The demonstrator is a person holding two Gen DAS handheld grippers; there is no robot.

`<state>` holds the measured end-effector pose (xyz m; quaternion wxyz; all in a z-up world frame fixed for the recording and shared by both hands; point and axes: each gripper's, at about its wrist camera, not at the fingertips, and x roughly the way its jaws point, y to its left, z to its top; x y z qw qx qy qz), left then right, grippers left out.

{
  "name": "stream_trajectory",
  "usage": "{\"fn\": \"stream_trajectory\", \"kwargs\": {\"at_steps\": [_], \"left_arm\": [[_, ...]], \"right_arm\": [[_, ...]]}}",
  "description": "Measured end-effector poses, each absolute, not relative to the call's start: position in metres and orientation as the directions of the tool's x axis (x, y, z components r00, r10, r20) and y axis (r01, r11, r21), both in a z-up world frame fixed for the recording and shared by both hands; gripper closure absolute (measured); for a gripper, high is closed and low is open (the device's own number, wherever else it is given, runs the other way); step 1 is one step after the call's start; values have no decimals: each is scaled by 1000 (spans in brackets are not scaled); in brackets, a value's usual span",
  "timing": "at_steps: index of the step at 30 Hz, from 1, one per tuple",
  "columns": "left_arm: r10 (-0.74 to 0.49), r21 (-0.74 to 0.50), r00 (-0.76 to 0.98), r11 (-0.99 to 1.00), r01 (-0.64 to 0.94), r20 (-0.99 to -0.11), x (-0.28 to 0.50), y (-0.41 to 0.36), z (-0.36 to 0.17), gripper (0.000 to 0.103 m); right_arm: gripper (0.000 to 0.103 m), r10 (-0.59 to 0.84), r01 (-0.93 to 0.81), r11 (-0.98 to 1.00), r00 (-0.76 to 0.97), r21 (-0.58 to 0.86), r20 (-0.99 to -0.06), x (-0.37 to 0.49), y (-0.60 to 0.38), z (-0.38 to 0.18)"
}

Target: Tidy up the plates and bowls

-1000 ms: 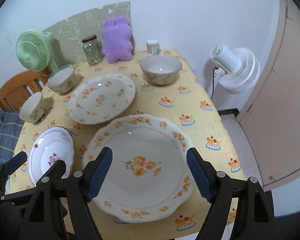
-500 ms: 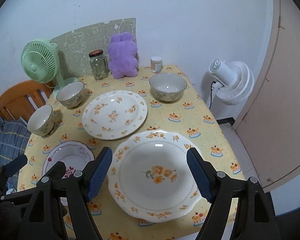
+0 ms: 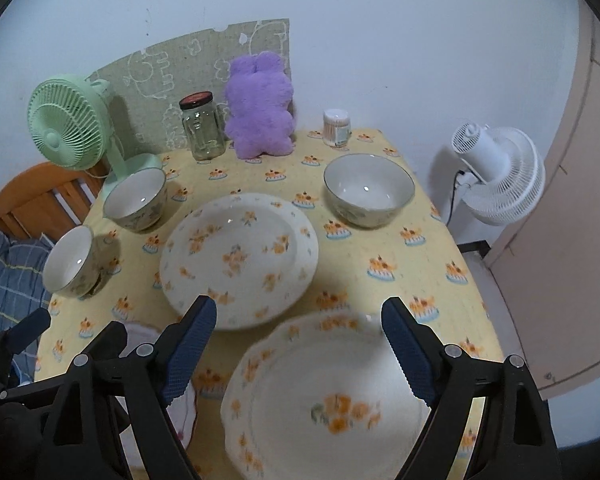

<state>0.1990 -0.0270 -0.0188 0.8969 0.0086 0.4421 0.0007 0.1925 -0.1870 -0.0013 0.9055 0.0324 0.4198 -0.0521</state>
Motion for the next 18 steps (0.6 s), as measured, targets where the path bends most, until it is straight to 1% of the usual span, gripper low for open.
{"fn": "stream_trajectory", "kwargs": {"at_steps": [9, 18], "left_arm": [[35, 19, 594, 999, -34, -804, 264, -37, -41, 10], [49, 21, 550, 998, -57, -834, 312, -45, -85, 17]], "right_arm": [[16, -42, 108, 994, 627, 34, -778, 262, -202, -23], [16, -32, 109, 993, 584, 39, -811, 314, -206, -67]]}}
